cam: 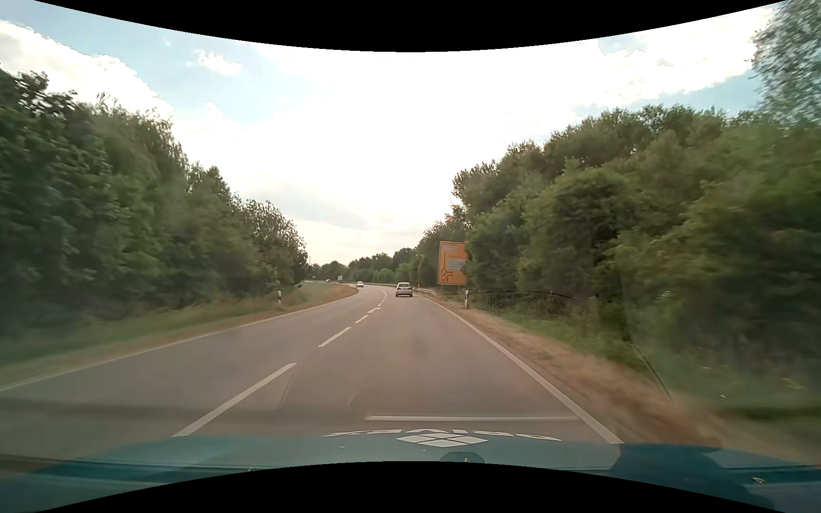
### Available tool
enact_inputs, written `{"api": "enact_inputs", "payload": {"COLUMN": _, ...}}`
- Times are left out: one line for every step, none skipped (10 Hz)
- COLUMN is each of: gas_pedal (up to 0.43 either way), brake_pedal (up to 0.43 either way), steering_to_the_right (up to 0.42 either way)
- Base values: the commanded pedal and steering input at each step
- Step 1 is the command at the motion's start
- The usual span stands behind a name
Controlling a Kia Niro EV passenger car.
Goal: Follow the waypoints while adhering to traffic rules and regulations
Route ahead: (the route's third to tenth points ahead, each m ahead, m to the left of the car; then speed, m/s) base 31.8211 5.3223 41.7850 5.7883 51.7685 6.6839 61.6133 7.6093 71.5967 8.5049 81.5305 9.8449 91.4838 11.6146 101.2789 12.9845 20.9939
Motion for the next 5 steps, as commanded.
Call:
{"api": "enact_inputs", "payload": {"gas_pedal": 0.177, "brake_pedal": 0.000, "steering_to_the_right": -0.010}}
{"api": "enact_inputs", "payload": {"gas_pedal": 0.189, "brake_pedal": 0.000, "steering_to_the_right": -0.010}}
{"api": "enact_inputs", "payload": {"gas_pedal": 0.189, "brake_pedal": 0.000, "steering_to_the_right": -0.010}}
{"api": "enact_inputs", "payload": {"gas_pedal": 0.189, "brake_pedal": 0.000, "steering_to_the_right": -0.010}}
{"api": "enact_inputs", "payload": {"gas_pedal": 0.189, "brake_pedal": 0.000, "steering_to_the_right": -0.010}}
